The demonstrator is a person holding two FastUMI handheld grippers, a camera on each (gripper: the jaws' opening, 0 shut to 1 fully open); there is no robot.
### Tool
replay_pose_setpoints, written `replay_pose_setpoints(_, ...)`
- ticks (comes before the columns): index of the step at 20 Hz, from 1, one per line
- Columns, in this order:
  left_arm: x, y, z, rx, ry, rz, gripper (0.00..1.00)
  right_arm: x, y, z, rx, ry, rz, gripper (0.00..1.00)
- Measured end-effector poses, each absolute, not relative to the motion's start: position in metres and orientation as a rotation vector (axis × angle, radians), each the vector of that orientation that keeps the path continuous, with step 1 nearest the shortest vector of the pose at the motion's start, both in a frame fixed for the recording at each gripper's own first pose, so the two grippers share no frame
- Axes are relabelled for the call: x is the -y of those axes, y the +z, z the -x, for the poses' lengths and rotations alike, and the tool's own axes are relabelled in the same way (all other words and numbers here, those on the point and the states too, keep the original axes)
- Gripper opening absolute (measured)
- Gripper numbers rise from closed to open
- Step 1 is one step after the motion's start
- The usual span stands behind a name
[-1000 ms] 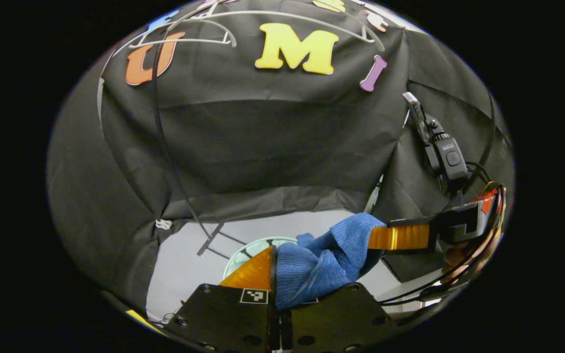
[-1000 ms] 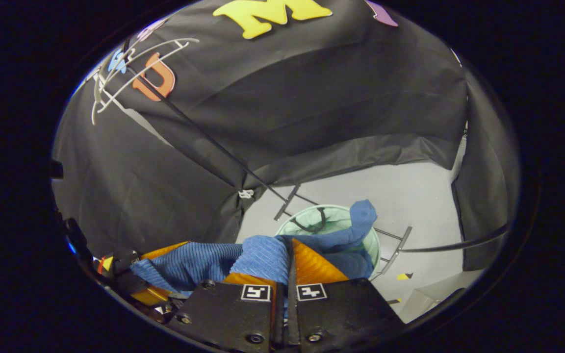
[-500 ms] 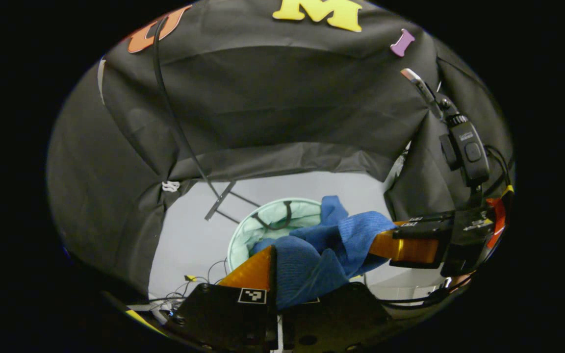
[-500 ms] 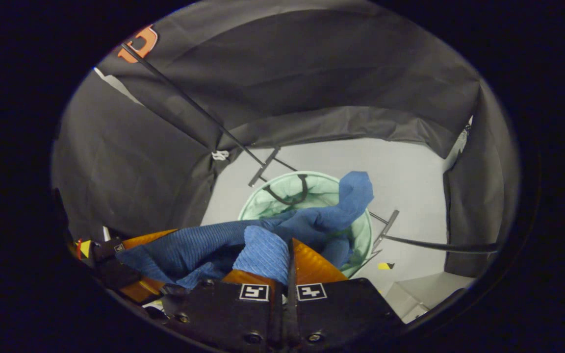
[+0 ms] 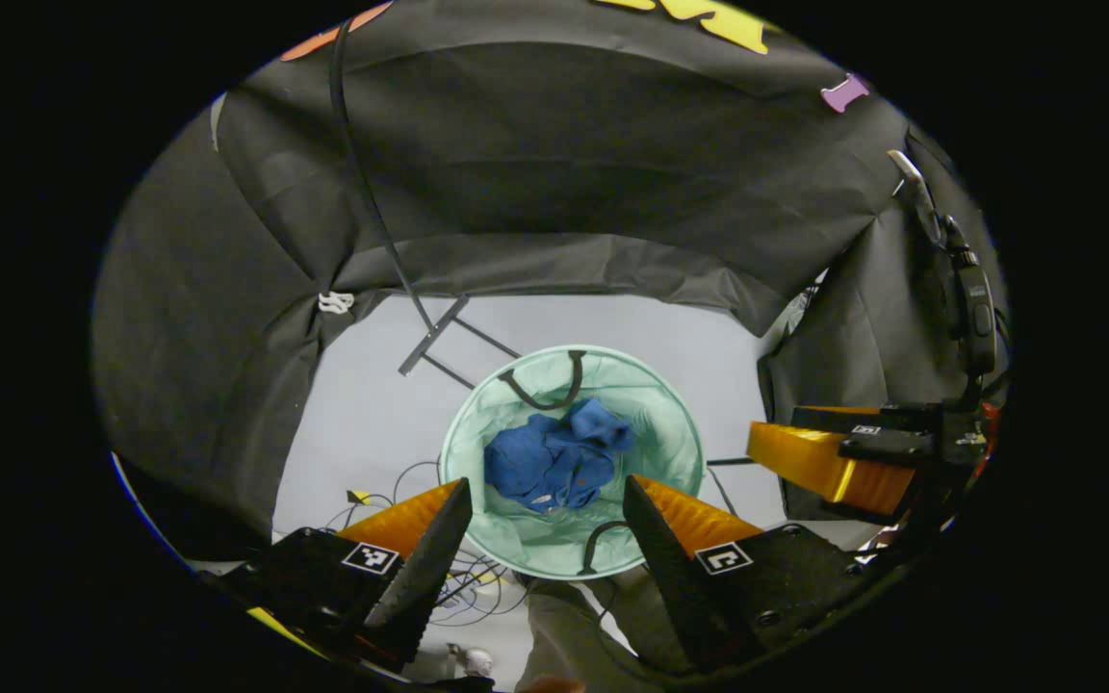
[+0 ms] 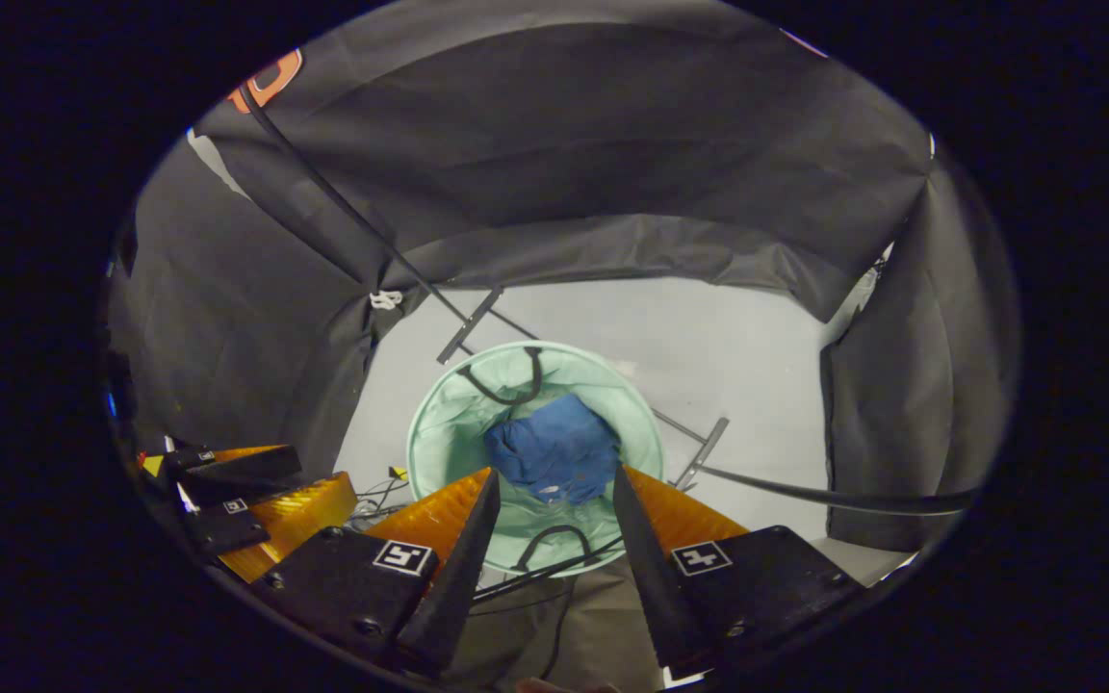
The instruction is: Grasp the clothes on the hanger with both hands and then place them into the laundry hamper below.
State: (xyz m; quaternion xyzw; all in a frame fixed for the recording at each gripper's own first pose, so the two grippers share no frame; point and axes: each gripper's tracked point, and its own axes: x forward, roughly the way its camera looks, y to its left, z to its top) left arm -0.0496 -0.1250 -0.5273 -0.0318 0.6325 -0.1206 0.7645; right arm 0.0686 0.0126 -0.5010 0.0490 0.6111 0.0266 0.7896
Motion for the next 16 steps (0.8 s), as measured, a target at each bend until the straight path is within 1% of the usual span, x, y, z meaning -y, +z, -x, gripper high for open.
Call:
replay_pose_setpoints(1, 0.124, -0.518, 0.048, -1.357, -0.266, 0.069, 1.0, -0.005, -0.489, -0.069, -1.283, 0.047, -0.096, 0.76)
replay_pose_setpoints(3, 0.119, -0.497, 0.044, -1.307, -0.274, 0.06, 1.0, -0.003, -0.46, -0.065, -1.207, 0.039, -0.076, 0.76)
replay_pose_setpoints(4, 0.117, -0.485, 0.039, -1.275, -0.277, 0.054, 0.97, -0.003, -0.444, -0.061, -1.166, 0.038, -0.066, 0.76)
replay_pose_setpoints(8, 0.106, -0.43, 0.026, -1.126, -0.294, 0.03, 0.97, -0.011, -0.37, -0.062, -0.966, 0.025, -0.042, 0.76)
replay_pose_setpoints(13, 0.09, -0.331, 0.0, -0.868, -0.292, 0.013, 0.97, -0.008, -0.26, -0.049, -0.708, -0.034, -0.032, 0.78)
replay_pose_setpoints(14, 0.085, -0.306, -0.004, -0.807, -0.289, 0.016, 1.0, -0.006, -0.242, -0.047, -0.66, -0.046, -0.029, 0.78)
replay_pose_setpoints(15, 0.08, -0.279, -0.01, -0.743, -0.285, 0.012, 0.97, -0.002, -0.219, -0.044, -0.611, -0.063, -0.026, 0.81)
replay_pose_setpoints(16, 0.073, -0.257, -0.01, -0.68, -0.274, 0.002, 0.97, 0.0, -0.197, -0.04, -0.561, -0.073, -0.024, 0.81)
